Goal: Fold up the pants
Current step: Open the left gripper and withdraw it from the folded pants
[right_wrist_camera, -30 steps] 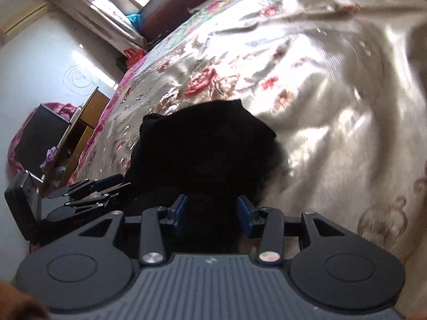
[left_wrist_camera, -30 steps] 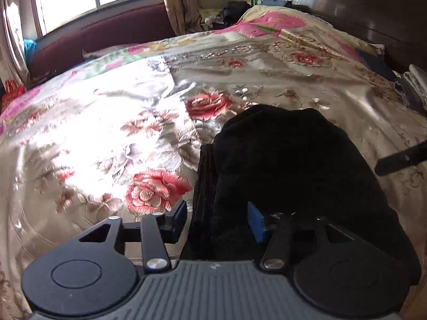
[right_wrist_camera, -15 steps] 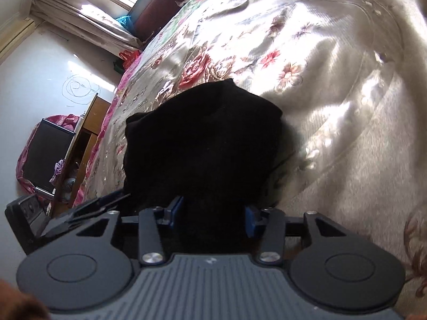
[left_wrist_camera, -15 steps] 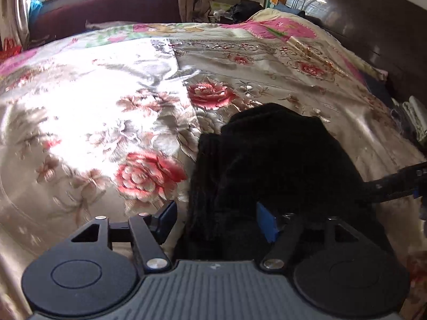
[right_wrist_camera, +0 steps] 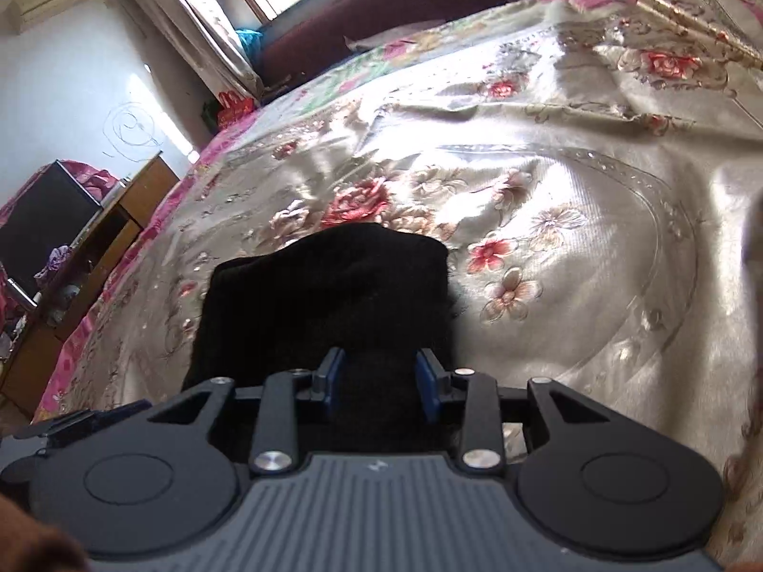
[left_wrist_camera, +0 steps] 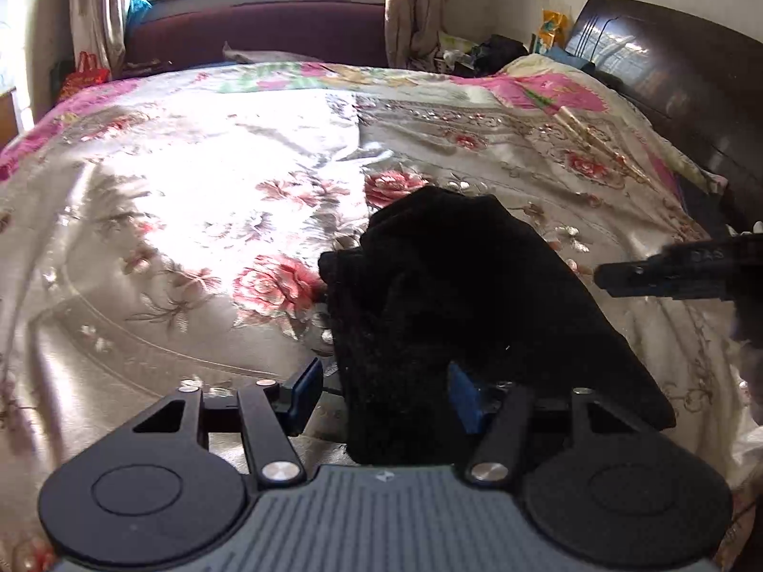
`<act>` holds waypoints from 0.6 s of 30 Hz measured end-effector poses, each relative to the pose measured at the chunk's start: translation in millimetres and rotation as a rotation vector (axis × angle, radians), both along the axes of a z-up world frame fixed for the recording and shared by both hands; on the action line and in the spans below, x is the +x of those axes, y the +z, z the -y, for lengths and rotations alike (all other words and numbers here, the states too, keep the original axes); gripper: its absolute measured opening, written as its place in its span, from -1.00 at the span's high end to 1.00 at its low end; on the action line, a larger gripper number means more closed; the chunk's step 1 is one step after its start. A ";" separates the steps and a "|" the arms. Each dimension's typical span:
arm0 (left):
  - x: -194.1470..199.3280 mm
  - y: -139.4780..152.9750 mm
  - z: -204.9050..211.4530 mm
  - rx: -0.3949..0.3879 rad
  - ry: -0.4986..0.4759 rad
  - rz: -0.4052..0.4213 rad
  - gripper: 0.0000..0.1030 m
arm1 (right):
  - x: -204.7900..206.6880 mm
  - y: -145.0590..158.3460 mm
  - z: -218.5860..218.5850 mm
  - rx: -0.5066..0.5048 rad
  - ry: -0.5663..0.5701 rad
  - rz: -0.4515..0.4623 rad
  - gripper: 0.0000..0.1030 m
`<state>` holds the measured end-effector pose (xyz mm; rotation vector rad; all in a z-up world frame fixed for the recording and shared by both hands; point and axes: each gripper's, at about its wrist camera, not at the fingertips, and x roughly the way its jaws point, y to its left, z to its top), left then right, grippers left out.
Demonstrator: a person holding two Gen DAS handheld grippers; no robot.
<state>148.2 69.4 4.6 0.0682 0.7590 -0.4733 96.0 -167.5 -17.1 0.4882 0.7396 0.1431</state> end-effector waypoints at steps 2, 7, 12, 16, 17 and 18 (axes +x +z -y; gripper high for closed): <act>-12.5 5.0 4.6 0.026 0.036 0.021 -0.38 | -22.7 4.4 -17.5 -0.064 -0.018 0.003 0.32; -47.3 7.2 23.7 0.060 0.064 0.073 -0.50 | -64.4 3.2 -43.8 -0.047 -0.055 0.000 0.32; -77.9 4.2 31.1 0.067 0.057 0.078 -0.71 | -95.6 5.1 -64.3 -0.071 -0.044 -0.029 0.32; -93.6 1.5 36.3 0.097 0.066 0.086 -0.84 | -110.5 8.0 -67.6 -0.075 -0.083 -0.033 0.31; -96.3 1.4 37.1 0.100 0.069 0.081 -0.89 | -112.7 8.3 -66.6 -0.066 -0.093 -0.034 0.31; -98.6 1.7 37.8 0.104 0.074 0.077 -0.92 | -115.0 8.6 -66.4 -0.063 -0.101 -0.032 0.31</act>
